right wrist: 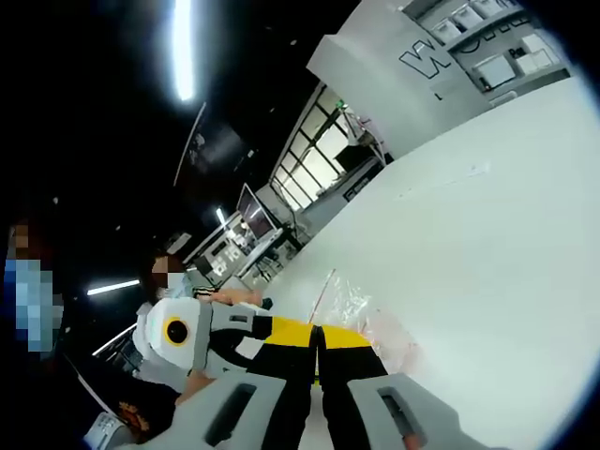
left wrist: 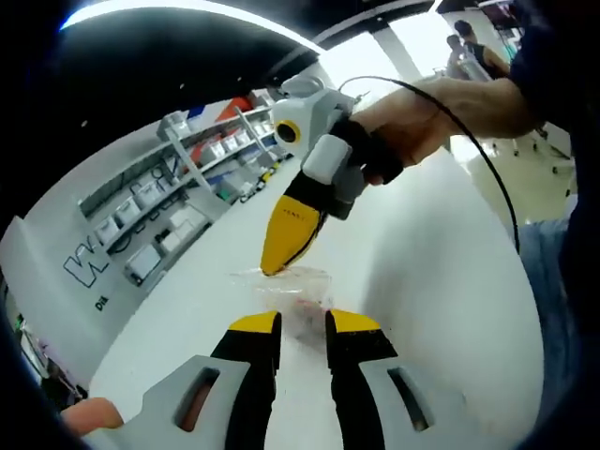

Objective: Open the resealable bag by pulling the two sides of the seal apart until the entire bag opening is separated and visibly accessible.

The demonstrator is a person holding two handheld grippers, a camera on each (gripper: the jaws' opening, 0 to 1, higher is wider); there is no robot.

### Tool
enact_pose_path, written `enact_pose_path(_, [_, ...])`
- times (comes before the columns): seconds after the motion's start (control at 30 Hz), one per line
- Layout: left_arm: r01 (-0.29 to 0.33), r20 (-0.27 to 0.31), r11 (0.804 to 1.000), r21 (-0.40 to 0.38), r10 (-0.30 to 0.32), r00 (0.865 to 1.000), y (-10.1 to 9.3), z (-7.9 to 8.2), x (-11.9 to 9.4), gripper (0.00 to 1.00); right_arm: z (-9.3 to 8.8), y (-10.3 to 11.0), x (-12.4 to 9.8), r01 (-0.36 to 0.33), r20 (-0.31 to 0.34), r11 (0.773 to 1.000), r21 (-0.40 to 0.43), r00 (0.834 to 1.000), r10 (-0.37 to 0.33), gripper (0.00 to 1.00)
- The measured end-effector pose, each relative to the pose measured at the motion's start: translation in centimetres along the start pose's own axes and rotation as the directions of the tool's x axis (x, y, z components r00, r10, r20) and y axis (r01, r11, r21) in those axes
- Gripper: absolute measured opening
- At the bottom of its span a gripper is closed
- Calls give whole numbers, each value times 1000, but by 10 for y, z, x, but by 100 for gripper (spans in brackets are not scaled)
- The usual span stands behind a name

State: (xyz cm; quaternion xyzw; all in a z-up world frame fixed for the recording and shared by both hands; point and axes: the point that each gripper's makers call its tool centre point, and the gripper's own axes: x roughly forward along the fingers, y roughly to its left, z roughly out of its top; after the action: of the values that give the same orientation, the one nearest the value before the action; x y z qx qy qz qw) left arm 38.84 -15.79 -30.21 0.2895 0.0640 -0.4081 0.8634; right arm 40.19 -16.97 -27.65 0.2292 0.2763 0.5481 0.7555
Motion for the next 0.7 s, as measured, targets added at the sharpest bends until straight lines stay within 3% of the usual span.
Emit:
enact_pose_path(0.1, [-2, 54, 992, -125, 9, 998, 9, -1, -11, 19, -2, 2, 0, -2, -1, 1000, -5, 1000, 2, 0])
enact_pose_path(0.17, [14, 82, 974, -224, 4, 997, 15, -2, -17, 19, -4, 3, 0, 1, -4, 1000, -11, 1000, -1, 0])
enact_pose_path(0.27, [28, 134, 949, -314, 15, 991, 26, 4, -22, 19, -5, 3, 0, -2, -1, 1000, -12, 1000, 2, 0])
enact_pose_path(0.6, [19, 133, 947, -320, 25, 991, 34, 8, -18, 19, -2, 1, -1, -1, 5, 1000, -10, 1000, 1, 0])
enact_pose_path(0.7, [36, 148, 937, -347, 17, 989, 34, 11, -20, 19, -4, 1, -1, -2, 4, 1000, -10, 1000, 2, 0])
